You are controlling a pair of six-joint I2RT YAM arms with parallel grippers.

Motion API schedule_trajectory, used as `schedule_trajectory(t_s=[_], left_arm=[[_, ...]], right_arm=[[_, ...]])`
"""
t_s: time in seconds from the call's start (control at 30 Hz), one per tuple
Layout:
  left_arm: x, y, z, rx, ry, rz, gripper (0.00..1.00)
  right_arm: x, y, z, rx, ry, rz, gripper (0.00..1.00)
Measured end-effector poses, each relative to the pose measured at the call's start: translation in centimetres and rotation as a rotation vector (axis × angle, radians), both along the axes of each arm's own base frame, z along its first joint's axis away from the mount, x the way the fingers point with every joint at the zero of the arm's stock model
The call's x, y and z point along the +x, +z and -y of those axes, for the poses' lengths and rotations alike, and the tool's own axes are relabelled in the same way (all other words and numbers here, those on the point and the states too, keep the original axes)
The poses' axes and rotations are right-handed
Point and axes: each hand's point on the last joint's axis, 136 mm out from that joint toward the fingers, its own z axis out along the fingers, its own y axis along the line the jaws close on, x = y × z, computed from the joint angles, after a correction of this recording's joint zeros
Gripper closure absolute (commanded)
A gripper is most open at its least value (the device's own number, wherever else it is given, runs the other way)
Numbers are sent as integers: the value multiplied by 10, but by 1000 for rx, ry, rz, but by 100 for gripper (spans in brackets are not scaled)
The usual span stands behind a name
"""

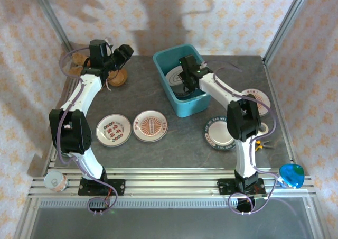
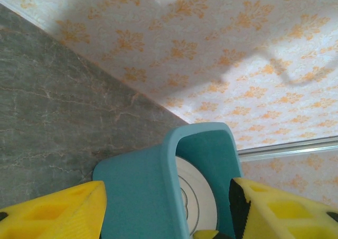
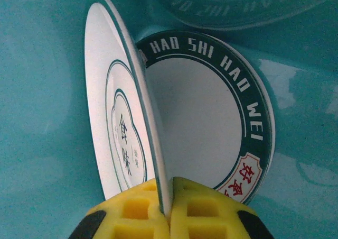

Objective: Place the plates into the plastic bin on the countertop

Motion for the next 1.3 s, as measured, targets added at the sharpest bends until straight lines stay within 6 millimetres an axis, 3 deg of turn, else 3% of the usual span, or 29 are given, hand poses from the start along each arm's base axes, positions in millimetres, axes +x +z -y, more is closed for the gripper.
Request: schedule_trajectory(t_s=[0.13,0.3,0.43,0.53,1.3], left_arm=[[-1,-3,-2,5,2,-13,38],[-2,-6,-2,4,2,-25,38],[-2,-7,-2,4,2,-29,38],[-2,-8,-2,4,2,-30,38],[-5,-41,-2,23,-8,-132,38]], right_arm=[[-4,-15,1,-22,-21,-45,100],[-1,-17,-3,-17,-51,-47,99],[-1,-19,-3,-8,-69,-55,91],[-1,-22,-3,-1,-82,-63,79],[-9,-54,-11,25,-92,-145,50]])
